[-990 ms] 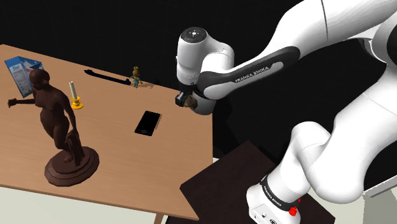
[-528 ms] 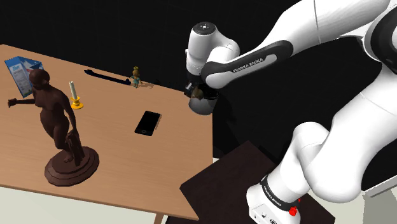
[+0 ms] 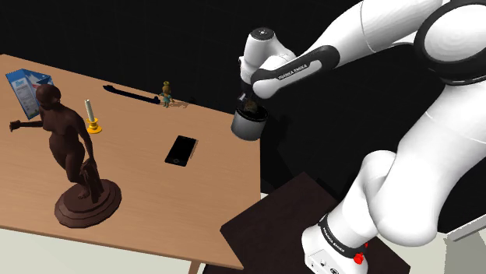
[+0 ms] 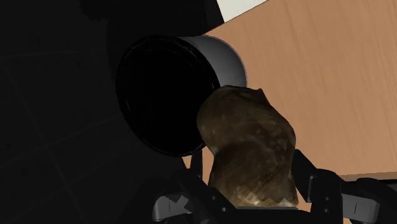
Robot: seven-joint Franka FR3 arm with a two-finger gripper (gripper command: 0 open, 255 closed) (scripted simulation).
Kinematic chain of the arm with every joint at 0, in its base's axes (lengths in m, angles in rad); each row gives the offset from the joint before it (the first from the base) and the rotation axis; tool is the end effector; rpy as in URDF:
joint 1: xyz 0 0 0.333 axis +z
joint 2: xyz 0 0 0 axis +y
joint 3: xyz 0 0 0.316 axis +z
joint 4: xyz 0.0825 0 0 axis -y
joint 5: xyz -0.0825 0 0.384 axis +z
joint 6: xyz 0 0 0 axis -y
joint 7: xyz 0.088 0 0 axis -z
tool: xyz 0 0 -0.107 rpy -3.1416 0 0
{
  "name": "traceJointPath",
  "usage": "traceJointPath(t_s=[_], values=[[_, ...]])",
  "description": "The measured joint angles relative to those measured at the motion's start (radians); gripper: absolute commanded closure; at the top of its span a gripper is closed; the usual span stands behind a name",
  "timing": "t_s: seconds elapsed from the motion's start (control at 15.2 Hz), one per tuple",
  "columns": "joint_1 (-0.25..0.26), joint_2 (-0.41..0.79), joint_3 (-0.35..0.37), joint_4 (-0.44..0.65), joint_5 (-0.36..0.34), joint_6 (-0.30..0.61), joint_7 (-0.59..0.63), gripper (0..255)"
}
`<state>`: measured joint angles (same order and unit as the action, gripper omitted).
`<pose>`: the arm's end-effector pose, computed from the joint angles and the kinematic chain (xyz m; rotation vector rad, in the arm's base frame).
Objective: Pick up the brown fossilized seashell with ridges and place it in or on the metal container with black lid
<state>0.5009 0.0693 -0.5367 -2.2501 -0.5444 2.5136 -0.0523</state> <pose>0.5475 -0.0138 0.3579 2.6639 0.5882 0.2400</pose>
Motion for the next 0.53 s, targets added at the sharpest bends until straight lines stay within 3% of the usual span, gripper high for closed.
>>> traceJointPath(t_s=[0.53], values=[[-0.149, 0.163, -0.024, 0.168, 0.205, 0.062, -0.299, 255]])
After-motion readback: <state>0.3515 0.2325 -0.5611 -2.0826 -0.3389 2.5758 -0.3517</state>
